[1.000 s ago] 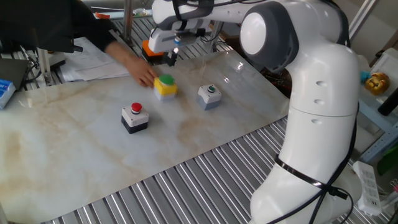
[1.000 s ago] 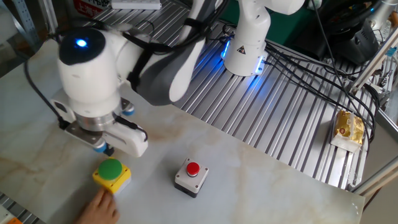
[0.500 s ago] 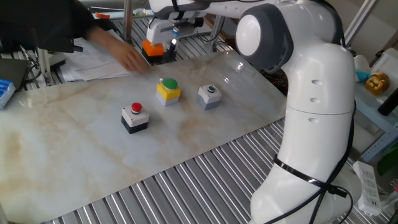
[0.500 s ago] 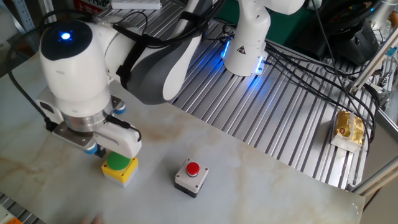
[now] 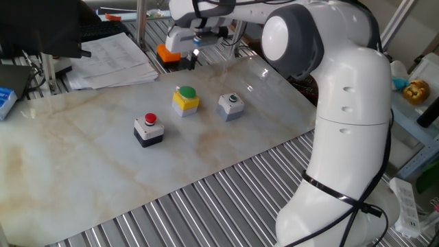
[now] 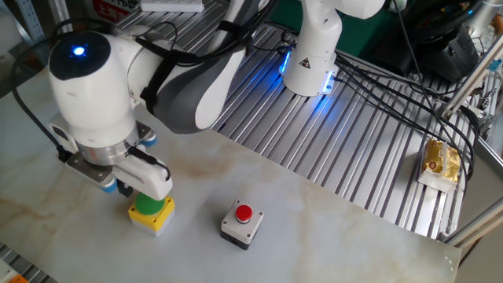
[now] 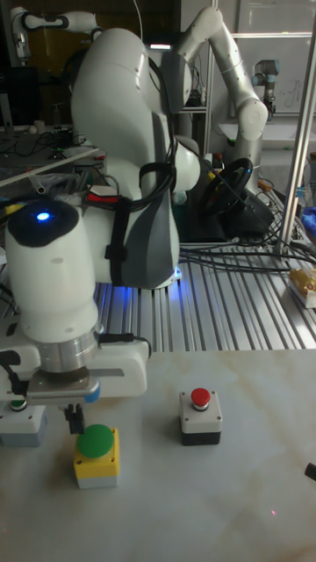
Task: Press three buttons from left to right in sequence
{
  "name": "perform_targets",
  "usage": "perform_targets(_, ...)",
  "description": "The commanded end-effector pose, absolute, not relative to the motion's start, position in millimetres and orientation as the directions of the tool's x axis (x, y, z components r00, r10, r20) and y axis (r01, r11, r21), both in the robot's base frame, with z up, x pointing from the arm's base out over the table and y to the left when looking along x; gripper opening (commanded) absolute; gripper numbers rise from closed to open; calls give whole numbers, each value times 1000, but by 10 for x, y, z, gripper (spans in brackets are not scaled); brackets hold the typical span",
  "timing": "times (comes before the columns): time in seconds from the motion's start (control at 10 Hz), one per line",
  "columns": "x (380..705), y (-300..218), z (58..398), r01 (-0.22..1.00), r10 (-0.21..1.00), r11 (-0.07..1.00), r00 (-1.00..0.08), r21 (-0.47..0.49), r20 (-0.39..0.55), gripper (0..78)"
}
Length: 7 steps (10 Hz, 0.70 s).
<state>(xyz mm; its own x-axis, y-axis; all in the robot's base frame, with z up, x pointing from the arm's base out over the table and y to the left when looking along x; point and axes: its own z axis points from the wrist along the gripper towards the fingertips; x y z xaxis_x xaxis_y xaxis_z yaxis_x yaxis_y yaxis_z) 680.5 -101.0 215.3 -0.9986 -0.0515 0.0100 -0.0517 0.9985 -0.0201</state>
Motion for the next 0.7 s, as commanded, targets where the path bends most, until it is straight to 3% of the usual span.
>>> perform_targets(0.1,6631,-1033,1967,-6,-6,1000,-1000,-14,-10,11)
perform_targets(0.7,6494,-940,1830,4,4,1000,-1000,-7,-20,11)
